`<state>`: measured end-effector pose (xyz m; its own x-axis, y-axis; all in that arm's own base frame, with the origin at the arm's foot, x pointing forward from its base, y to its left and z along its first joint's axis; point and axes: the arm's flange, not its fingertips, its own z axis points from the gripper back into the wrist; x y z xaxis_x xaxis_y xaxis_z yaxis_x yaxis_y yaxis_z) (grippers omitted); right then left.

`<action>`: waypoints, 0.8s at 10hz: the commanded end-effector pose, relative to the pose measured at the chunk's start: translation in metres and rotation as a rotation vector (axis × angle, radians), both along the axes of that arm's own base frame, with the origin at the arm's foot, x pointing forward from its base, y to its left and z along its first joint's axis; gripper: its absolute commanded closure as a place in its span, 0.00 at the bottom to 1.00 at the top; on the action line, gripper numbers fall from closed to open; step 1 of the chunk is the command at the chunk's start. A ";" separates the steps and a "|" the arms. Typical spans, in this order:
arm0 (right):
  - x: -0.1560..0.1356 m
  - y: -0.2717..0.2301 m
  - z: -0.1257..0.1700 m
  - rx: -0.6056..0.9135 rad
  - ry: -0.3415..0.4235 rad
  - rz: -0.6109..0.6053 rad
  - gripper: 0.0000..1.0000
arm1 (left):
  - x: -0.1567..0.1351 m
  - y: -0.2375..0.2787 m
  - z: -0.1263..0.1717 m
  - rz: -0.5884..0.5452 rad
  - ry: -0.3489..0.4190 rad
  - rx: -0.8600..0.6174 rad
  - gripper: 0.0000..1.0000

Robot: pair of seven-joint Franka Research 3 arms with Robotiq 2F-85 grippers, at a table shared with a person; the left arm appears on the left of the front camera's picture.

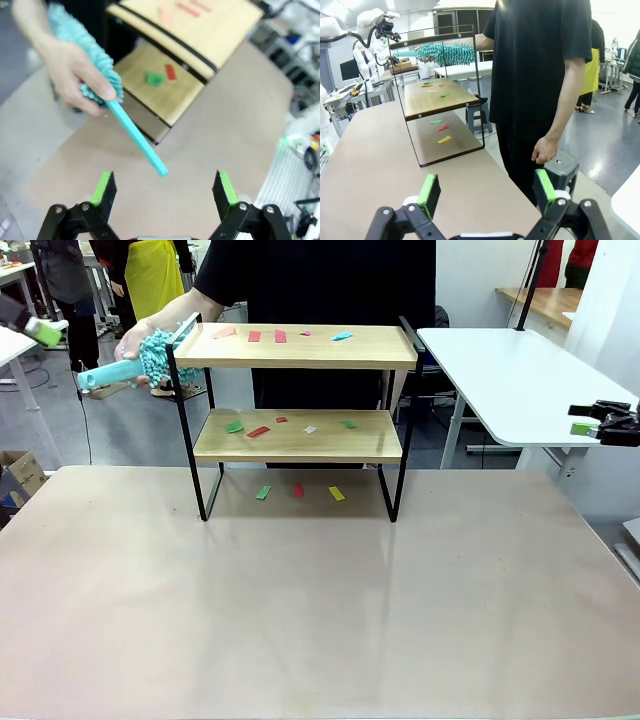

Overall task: Clean the shelf.
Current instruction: Pick up the Duster handed by the human.

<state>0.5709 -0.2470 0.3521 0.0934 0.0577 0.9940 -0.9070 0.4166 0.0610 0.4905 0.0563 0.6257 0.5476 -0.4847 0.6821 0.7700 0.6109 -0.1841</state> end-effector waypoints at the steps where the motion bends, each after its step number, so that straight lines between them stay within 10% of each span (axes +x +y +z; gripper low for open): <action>1: 0.001 0.001 0.002 0.000 -0.005 0.001 0.00 | 0.002 -0.036 0.005 0.129 0.083 0.110 0.00; 8: 0.001 0.001 0.002 0.000 -0.005 0.001 0.00 | 0.037 -0.094 -0.025 0.393 0.172 0.370 0.00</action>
<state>0.5708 -0.2472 0.3520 0.0935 0.0576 0.9940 -0.9069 0.4169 0.0611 0.5273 -0.0318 0.5991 0.8101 -0.4244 0.4045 0.4769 0.8783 -0.0336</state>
